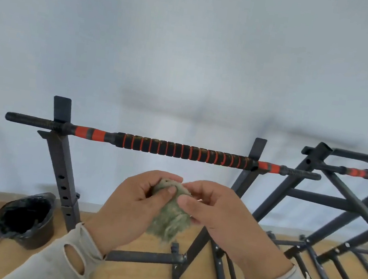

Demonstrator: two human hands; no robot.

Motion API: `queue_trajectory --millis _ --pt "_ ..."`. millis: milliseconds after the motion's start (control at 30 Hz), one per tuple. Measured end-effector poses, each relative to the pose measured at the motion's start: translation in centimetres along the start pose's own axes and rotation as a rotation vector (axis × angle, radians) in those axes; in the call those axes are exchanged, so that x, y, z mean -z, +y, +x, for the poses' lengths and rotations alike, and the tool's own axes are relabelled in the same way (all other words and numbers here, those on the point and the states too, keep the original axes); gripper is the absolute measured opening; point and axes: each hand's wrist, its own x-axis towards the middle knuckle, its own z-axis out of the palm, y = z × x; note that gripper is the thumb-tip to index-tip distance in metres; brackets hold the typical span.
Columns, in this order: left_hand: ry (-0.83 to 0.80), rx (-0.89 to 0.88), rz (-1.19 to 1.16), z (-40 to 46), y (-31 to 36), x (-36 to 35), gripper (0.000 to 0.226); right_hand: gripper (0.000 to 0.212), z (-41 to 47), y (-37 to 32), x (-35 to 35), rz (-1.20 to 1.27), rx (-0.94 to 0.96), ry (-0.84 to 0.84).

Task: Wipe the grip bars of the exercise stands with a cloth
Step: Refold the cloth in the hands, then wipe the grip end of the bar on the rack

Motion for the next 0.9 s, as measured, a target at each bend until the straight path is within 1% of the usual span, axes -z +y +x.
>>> queue_trajectory --millis 33,67,100,167,200,233,267,300,367,433,467,500,533,567,600,667,700,767,833,900 --pt "0.027 -0.013 0.083 0.4 0.3 -0.4 0.018 0.008 -0.1 0.6 0.6 -0.086 0.005 0.058" --pt "0.056 -0.014 0.085 0.9 0.4 -1.0 0.016 0.007 -0.2 1.3 1.2 -0.095 0.004 0.115" --pt "0.051 0.014 0.026 1.3 0.5 -1.6 0.018 0.007 -0.3 1.9 1.9 -0.048 0.001 0.162" --pt "-0.066 0.116 -0.106 2.0 0.5 -3.1 0.031 0.011 -0.6 2.7 3.4 0.066 0.015 0.246" --pt "-0.132 0.159 -0.134 2.5 0.4 -4.0 0.032 0.013 -0.7 3.2 4.4 0.106 0.029 0.284" --pt "-0.157 0.173 -0.130 3.1 0.4 -4.9 0.026 0.014 -0.8 3.8 5.5 0.128 0.035 0.312" --pt "-0.141 0.160 -0.102 3.7 0.3 -5.8 0.016 0.014 -1.0 4.4 6.8 0.138 0.032 0.328" --pt "-0.114 0.139 -0.078 4.3 0.4 -6.7 0.009 0.014 -1.1 5.1 8.2 0.129 0.018 0.322" --pt "-0.092 0.088 -0.012 5.7 1.1 -8.5 0.012 0.014 -1.5 6.5 11.1 0.091 -0.019 0.263" --pt "-0.161 0.028 0.080 7.2 2.5 -10.5 0.015 0.006 -1.6 7.4 13.9 0.110 -0.017 0.179" --pt "-0.225 -0.005 0.134 8.0 3.4 -11.6 0.017 0.023 -1.4 7.7 15.3 0.136 -0.014 0.141" --pt "-0.301 -0.023 0.188 8.8 4.2 -12.7 0.019 0.046 -0.9 8.2 16.8 0.156 -0.032 0.095" --pt "-0.372 -0.040 0.235 9.6 4.9 -13.8 0.019 0.065 -0.5 8.5 18.1 0.157 -0.059 0.046" --pt "-0.425 -0.049 0.263 10.5 5.5 -14.9 0.017 0.070 -0.1 8.8 19.3 0.151 -0.068 -0.001" --pt "-0.449 -0.052 0.277 11.3 5.9 -15.9 0.016 0.058 0.3 8.9 20.4 0.161 -0.060 -0.046" --pt "-0.400 -0.033 0.275 13.0 6.1 -17.9 0.020 0.018 0.8 9.3 22.2 0.243 -0.013 -0.026" --pt "-0.343 -0.006 0.258 13.6 6.0 -18.8 0.023 0.015 1.0 9.6 23.0 0.296 0.008 0.025" --pt "-0.254 0.085 0.168 14.7 5.4 -20.7 0.026 0.025 1.5 10.9 24.4 0.368 0.002 0.133" --pt "-0.243 0.179 0.061 15.2 5.0 -22.5 0.026 0.031 2.0 12.2 25.4 0.360 -0.031 0.211" --pt "-0.225 0.205 0.004 15.5 4.7 -24.2 0.026 0.034 2.4 13.4 26.4 0.430 -0.075 0.263"
